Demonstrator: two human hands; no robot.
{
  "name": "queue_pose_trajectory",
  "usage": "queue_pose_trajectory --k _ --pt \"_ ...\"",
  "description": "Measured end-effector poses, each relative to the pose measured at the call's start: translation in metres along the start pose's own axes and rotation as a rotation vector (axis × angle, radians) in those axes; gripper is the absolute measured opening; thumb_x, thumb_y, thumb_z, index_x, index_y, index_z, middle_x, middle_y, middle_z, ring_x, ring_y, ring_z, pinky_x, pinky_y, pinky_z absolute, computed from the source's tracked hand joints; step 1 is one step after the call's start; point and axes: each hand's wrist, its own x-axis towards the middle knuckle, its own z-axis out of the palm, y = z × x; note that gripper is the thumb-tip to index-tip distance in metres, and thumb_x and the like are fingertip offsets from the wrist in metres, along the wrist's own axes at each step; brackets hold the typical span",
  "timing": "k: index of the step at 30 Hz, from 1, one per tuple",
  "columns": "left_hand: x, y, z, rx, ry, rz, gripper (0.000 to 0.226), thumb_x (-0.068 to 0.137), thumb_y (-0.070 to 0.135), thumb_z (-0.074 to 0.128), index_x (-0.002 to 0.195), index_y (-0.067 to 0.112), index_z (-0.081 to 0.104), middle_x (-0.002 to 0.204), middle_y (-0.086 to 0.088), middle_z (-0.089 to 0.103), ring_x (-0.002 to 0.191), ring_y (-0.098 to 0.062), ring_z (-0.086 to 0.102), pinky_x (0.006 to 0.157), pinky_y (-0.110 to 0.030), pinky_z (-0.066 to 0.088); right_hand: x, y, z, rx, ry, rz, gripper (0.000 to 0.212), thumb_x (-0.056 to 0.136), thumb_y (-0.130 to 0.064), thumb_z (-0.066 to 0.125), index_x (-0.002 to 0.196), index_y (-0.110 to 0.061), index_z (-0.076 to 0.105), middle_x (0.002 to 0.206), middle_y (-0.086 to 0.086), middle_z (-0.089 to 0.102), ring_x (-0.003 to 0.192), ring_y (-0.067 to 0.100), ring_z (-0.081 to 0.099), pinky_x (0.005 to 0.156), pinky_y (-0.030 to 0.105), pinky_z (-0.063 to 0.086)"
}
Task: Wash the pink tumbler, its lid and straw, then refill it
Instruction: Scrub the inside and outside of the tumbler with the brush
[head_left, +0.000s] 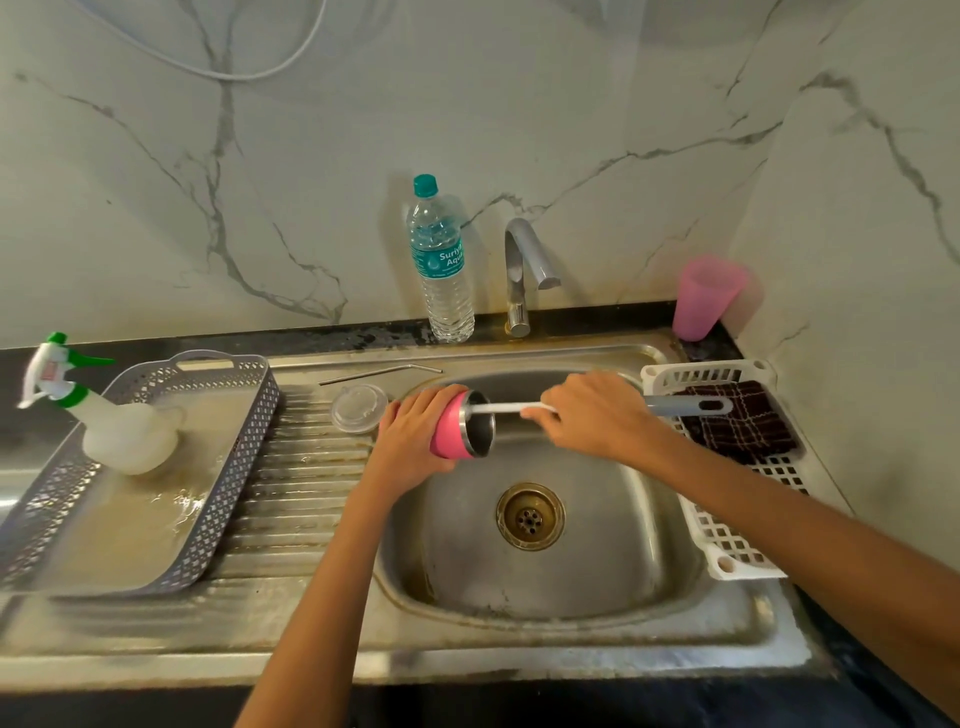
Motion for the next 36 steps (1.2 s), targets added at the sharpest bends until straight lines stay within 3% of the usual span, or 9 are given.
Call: queue_pose_trajectory --k 3,6,10,14,19,25,32,36 --pt "0.009 0.003 -0.013 0.044 0.044 0.068 0.095 0.059 0.031 0.085 0.142 0.025 0.039 0.136 0.001 0.052 0.125 -0.023 0.049 0.103 -0.045 0.038 -0.003 -0.001 0.010 0.060 -0.040 0.054 0.050 0.101 -0.052 0.031 0.088 -0.018 0.065 0.064 -0.004 0.049 0.060 0.015 0.050 0.056 0.029 0.038" --pt "0.014 0.001 -0.018 0.059 0.038 0.064 0.093 0.061 0.035 0.084 0.142 0.023 0.040 0.136 0.000 0.051 0.125 -0.023 0.048 0.105 -0.045 0.037 -0.013 -0.021 0.005 0.067 -0.023 -0.033 0.046 0.101 -0.049 0.030 0.083 -0.019 0.060 0.066 -0.001 0.052 0.061 0.017 0.052 0.059 0.031 0.045" --pt "0.007 0.000 -0.015 -0.005 0.007 0.038 0.094 0.062 0.032 0.085 0.143 0.023 0.038 0.137 0.000 0.051 0.126 -0.022 0.048 0.107 -0.044 0.036 0.006 -0.004 -0.016 -0.043 0.052 -0.031 0.048 0.100 -0.054 0.028 0.083 -0.022 0.059 0.062 -0.005 0.050 0.054 0.011 0.047 0.054 0.026 0.039" --pt "0.012 0.004 -0.022 0.059 0.023 0.075 0.094 0.060 0.034 0.083 0.142 0.026 0.038 0.136 0.003 0.050 0.125 -0.021 0.047 0.106 -0.044 0.036 0.005 -0.003 0.002 -0.006 -0.046 0.031 0.049 0.100 -0.053 0.030 0.091 -0.020 0.065 0.065 -0.003 0.053 0.059 0.014 0.053 0.059 0.030 0.048" --pt "0.010 0.004 -0.013 0.057 0.017 0.028 0.095 0.060 0.034 0.084 0.143 0.027 0.037 0.137 0.003 0.050 0.126 -0.022 0.047 0.106 -0.050 0.037 -0.004 -0.021 -0.003 0.000 0.022 -0.065 0.044 0.101 -0.049 0.031 0.087 -0.020 0.061 0.067 -0.002 0.054 0.058 0.015 0.051 0.056 0.029 0.037" --pt "0.026 0.006 -0.033 0.117 -0.069 0.107 0.094 0.063 0.033 0.083 0.145 0.028 0.037 0.140 0.004 0.049 0.128 -0.023 0.046 0.111 -0.048 0.032 0.009 -0.003 0.013 0.091 -0.035 0.088 0.047 0.101 -0.051 0.031 0.088 -0.019 0.063 0.064 -0.004 0.051 0.057 0.013 0.050 0.054 0.026 0.040" --pt "0.025 0.006 -0.020 0.088 -0.059 0.059 0.097 0.061 0.035 0.084 0.144 0.028 0.036 0.139 0.004 0.049 0.127 -0.021 0.047 0.107 -0.052 0.037 -0.005 -0.009 -0.005 0.007 0.048 -0.036 0.041 0.101 -0.050 0.030 0.083 -0.024 0.056 0.061 -0.005 0.047 0.057 0.013 0.051 0.054 0.026 0.035" --pt "0.023 0.015 -0.020 0.076 -0.021 0.131 0.095 0.062 0.035 0.083 0.144 0.028 0.035 0.139 0.003 0.049 0.127 -0.022 0.047 0.109 -0.052 0.036 0.002 0.007 0.001 0.071 -0.012 0.081 0.045 0.101 -0.051 0.030 0.080 -0.022 0.056 0.061 -0.005 0.046 0.058 0.013 0.049 0.056 0.027 0.036"
